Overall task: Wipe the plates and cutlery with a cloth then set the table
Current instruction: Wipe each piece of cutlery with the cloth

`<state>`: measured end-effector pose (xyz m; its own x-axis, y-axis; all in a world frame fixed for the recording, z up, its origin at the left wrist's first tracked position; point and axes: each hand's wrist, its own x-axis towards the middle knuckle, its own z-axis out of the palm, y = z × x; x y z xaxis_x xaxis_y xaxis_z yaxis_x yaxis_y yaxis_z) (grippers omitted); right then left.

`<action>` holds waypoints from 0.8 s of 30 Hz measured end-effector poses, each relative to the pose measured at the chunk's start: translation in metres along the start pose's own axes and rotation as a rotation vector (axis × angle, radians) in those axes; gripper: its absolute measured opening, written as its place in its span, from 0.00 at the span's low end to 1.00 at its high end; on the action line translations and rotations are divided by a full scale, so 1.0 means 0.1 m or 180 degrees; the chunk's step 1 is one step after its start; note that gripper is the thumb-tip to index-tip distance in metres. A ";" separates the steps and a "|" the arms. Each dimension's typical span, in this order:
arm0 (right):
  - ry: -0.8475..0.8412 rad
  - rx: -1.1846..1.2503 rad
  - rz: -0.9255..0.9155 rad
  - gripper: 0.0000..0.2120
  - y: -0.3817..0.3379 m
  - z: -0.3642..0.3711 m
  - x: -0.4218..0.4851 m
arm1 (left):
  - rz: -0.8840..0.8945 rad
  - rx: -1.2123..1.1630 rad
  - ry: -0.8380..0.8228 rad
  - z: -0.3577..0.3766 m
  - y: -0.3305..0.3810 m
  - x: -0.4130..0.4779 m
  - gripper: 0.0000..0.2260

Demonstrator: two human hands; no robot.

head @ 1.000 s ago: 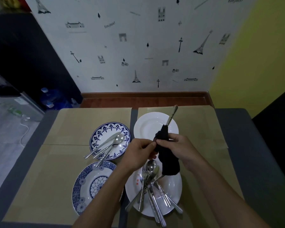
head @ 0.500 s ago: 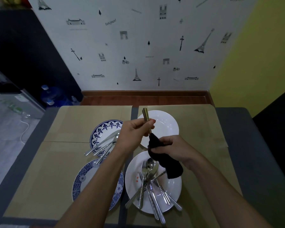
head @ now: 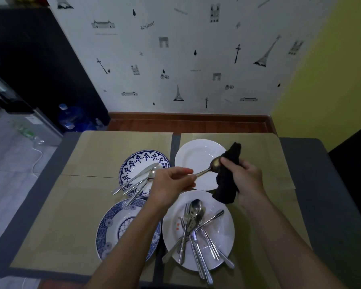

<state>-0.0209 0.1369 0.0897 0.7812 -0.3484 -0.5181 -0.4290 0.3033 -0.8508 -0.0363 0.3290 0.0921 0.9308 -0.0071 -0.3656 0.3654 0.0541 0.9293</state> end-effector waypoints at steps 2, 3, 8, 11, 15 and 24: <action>-0.0191 0.0013 0.0042 0.10 0.04 0.08 -0.01 | 0.0050 0.0253 -0.0141 0.00 -0.06 -0.02 0.07; -0.0365 -0.0011 0.0115 0.11 0.06 0.12 -0.02 | 0.0068 0.0355 -0.0185 0.01 -0.07 -0.04 0.06; -0.1043 -0.0483 0.0395 0.13 0.12 0.30 -0.04 | 0.0067 0.0377 -0.0132 -0.10 -0.21 -0.06 0.04; -0.1208 -0.0799 0.0432 0.08 0.16 0.38 -0.07 | 0.0135 0.0519 -0.0081 -0.22 -0.24 -0.04 0.06; -0.1133 -0.1028 0.0327 0.06 0.30 0.50 -0.07 | 0.0034 0.0739 0.0309 -0.47 -0.30 0.10 0.07; -0.1007 -0.0846 0.0444 0.07 0.37 0.61 -0.04 | -0.0231 0.2167 0.0985 -1.23 -0.73 0.55 0.06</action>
<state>-0.0119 0.2040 0.0651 0.7903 -0.0189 -0.6125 -0.6097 0.0749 -0.7891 -0.0136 0.4479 -0.0019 0.8945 0.2994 -0.3320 0.4466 -0.5662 0.6928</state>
